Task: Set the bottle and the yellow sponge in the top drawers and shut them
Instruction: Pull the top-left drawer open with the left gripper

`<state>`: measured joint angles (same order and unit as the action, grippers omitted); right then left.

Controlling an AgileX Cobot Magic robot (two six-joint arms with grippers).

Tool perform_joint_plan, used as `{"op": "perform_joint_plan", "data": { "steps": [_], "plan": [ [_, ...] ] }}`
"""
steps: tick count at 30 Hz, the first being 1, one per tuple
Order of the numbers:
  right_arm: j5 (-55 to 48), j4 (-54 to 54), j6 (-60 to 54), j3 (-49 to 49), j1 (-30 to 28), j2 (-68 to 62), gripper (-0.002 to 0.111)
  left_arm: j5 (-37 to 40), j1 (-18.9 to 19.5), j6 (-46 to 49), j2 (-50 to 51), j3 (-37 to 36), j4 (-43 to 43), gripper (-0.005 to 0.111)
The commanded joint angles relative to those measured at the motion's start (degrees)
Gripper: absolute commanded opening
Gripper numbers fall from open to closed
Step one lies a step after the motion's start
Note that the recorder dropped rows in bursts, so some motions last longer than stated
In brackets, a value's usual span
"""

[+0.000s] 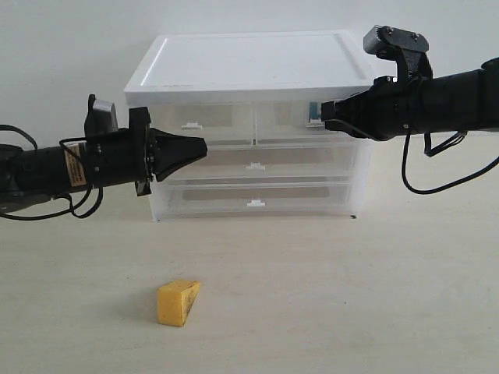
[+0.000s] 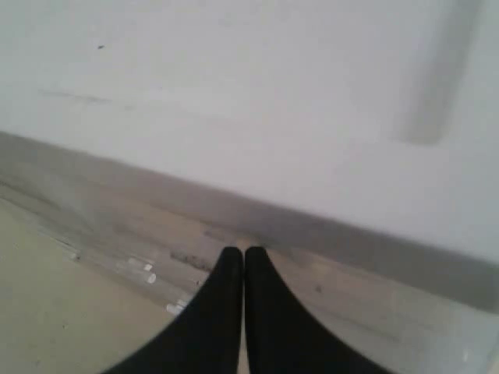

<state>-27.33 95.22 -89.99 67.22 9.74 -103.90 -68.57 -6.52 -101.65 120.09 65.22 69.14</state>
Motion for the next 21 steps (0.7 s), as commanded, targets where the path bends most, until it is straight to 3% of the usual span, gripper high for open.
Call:
{"op": "perform_joint_plan", "data": {
  "steps": [1, 4, 9, 11, 17, 21],
  "plan": [
    [1.2, 0.8, -0.8, 0.3, -0.1, 0.2, 0.000, -0.6, 0.2, -0.8, -2.3, -0.8, -2.6, 0.004],
    [0.9, 0.8, -0.6, 0.3, -0.1, 0.2, 0.000, 2.6, 0.6, -2.7, -2.3, 0.6, -2.5, 0.015],
    [0.7, 0.8, -0.6, 0.3, -0.1, 0.2, 0.000, 7.0, 0.7, -8.4, -2.3, 3.5, 0.9, 0.051],
    [0.7, 0.8, -0.6, 0.3, -0.1, 0.2, 0.000, 9.0, 0.7, -11.1, -2.3, 5.2, 5.4, 0.056],
    [0.7, 0.8, -0.6, 0.3, -0.1, 0.2, 0.000, 12.0, 0.6, -13.2, -2.3, 7.9, 5.9, 0.054],
    [0.7, 0.8, -0.6, 0.3, -0.1, 0.2, 0.000, 13.6, 0.6, -13.4, -2.1, 8.1, 4.2, 0.036]
  ]
}}
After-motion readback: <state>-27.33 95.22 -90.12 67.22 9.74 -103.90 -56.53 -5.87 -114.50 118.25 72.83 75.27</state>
